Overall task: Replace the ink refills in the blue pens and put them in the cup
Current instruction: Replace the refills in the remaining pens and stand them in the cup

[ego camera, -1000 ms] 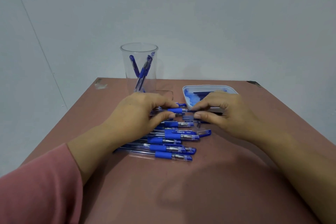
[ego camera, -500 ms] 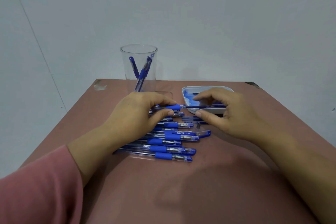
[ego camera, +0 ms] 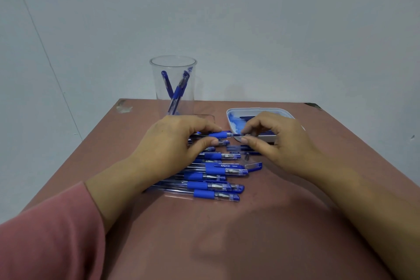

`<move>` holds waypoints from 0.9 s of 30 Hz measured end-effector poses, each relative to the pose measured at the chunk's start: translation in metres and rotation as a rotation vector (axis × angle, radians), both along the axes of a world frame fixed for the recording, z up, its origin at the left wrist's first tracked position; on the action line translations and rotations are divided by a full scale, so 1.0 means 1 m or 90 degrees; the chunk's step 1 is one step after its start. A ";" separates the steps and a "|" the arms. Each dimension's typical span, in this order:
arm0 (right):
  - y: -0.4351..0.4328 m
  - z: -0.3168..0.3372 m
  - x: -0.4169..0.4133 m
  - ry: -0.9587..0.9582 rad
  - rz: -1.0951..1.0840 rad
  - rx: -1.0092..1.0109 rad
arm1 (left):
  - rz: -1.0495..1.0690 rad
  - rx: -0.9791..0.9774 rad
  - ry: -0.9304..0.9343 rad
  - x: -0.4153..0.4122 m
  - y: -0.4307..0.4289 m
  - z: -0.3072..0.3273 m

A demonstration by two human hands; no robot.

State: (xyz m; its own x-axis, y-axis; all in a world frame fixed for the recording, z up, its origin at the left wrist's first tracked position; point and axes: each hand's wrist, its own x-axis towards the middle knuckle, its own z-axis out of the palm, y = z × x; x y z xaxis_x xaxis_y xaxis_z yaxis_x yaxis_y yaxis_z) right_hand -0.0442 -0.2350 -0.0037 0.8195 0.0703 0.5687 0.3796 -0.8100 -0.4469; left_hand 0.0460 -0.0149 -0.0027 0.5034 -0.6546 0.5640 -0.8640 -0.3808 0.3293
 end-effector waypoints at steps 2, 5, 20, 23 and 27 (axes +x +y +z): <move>0.003 -0.002 0.003 0.014 0.021 -0.003 | -0.003 0.010 -0.005 -0.001 -0.001 0.000; -0.005 -0.001 0.003 0.040 0.029 -0.005 | -0.002 0.000 0.005 0.000 0.000 0.000; -0.020 0.000 0.004 0.141 -0.012 -0.171 | 0.000 -0.004 0.027 0.002 0.001 0.000; -0.014 0.005 -0.002 0.066 -0.016 0.023 | -0.002 -0.006 0.029 0.002 0.001 0.000; -0.003 0.007 -0.004 0.038 0.005 0.125 | -0.005 -0.004 0.020 0.002 0.001 0.000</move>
State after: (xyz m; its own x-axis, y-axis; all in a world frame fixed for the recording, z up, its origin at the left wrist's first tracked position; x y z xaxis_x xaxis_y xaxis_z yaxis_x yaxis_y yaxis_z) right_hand -0.0479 -0.2383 0.0034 0.8523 -0.0311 0.5222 0.3532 -0.7021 -0.6183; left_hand 0.0475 -0.0143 -0.0026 0.5152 -0.6549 0.5529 -0.8566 -0.3713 0.3583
